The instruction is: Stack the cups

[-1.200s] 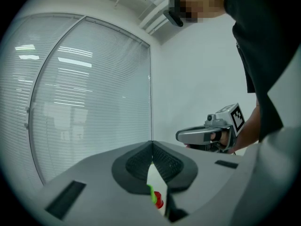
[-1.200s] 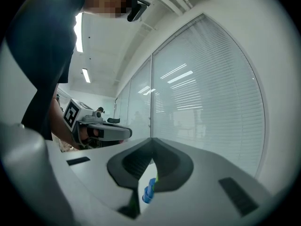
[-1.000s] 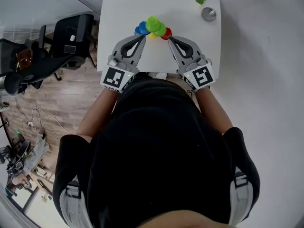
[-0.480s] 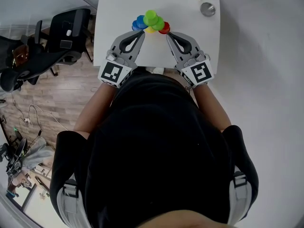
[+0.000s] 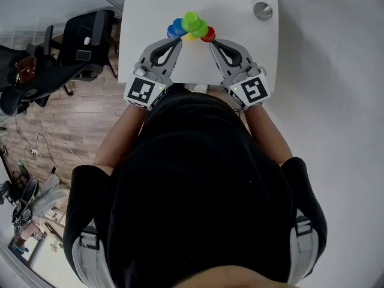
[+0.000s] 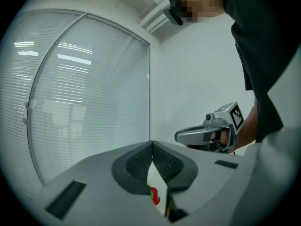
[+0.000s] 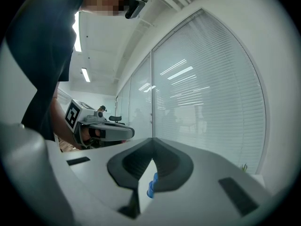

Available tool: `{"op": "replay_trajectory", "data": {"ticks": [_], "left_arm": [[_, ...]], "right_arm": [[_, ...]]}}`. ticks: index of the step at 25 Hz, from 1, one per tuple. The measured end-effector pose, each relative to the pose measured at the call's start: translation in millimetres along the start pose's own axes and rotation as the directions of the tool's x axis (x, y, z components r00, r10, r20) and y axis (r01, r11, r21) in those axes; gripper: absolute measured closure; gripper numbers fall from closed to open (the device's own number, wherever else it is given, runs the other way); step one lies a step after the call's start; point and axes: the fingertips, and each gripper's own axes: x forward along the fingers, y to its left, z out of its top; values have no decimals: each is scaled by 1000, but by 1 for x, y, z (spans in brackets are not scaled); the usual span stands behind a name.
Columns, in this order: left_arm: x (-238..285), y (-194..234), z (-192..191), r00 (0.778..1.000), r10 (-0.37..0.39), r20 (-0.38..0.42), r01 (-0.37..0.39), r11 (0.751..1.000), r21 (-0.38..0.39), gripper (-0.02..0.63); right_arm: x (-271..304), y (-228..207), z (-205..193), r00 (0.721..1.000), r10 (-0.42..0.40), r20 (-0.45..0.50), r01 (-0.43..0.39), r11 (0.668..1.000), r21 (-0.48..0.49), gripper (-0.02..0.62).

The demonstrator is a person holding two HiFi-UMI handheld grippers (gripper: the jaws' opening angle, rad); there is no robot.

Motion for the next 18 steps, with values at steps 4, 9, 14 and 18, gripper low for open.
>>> {"op": "replay_trajectory", "data": {"ticks": [4, 9, 14, 18], "left_arm": [[0, 0, 0, 1000, -1, -1, 1, 1000, -2, 595], [-3, -2, 4, 1000, -8, 10, 8, 1000, 3, 595], [-2, -3, 5, 1000, -10, 13, 10, 1000, 4, 595], [-6, 0, 2, 1000, -7, 2, 7, 1000, -2, 595]], "right_arm": [[0, -1, -1, 1000, -2, -6, 2, 1000, 0, 592], [-1, 2, -1, 1000, -8, -8, 8, 1000, 1, 592], [-2, 2, -1, 1000, -6, -10, 6, 1000, -4, 592], [-1, 5, 0, 1000, -7, -13, 7, 1000, -7, 592]]}}
